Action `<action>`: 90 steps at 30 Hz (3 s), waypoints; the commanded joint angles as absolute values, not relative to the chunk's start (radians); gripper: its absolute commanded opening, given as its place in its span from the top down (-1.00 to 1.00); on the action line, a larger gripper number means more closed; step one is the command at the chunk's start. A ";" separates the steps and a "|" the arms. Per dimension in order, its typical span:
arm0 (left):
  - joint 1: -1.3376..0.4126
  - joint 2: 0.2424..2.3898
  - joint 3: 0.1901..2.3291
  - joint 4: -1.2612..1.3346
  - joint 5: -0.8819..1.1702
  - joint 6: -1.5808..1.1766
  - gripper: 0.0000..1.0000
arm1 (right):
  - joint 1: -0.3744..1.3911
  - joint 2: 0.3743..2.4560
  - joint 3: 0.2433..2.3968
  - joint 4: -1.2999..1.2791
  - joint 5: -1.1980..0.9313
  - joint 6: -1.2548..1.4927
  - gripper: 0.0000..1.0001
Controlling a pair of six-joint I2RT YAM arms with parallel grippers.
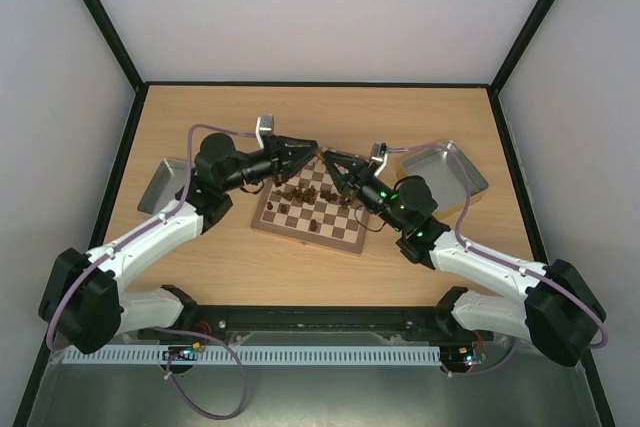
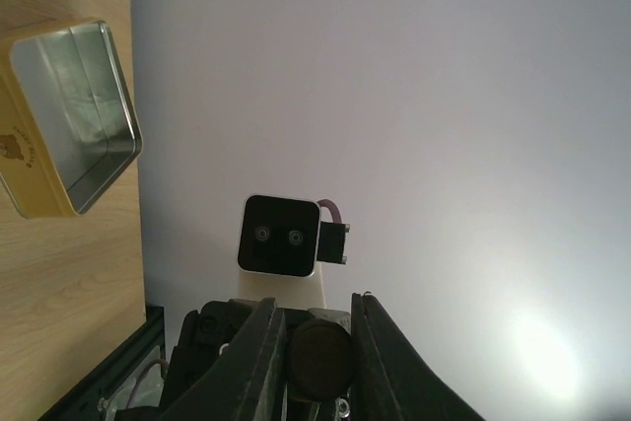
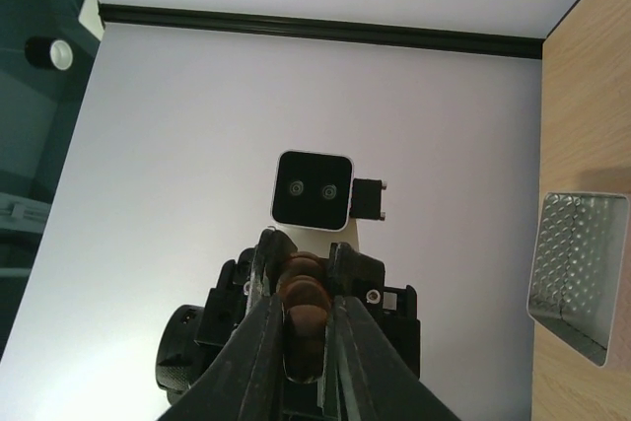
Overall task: Set up the chess pieces on the board
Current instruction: Place the chess piece on the chessboard.
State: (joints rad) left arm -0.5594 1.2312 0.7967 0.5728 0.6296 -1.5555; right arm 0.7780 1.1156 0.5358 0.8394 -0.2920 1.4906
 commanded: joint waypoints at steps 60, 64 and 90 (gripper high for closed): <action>-0.378 1.046 0.916 -0.326 0.078 -0.492 -0.33 | 0.867 1.680 1.204 -0.847 -0.121 0.747 0.96; -0.386 1.047 0.909 -0.323 0.078 -0.494 -0.33 | 0.868 1.693 1.202 -0.846 -0.111 0.749 0.95; -0.393 1.052 0.898 -0.307 0.086 -0.502 -0.34 | 0.831 1.591 1.225 -0.766 0.051 0.818 0.31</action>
State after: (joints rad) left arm -0.3897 1.0615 0.9127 -0.3279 0.0856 -0.5045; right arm 0.8570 1.6577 1.2259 -0.7986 -0.0460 0.7784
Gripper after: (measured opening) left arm 0.669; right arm 0.341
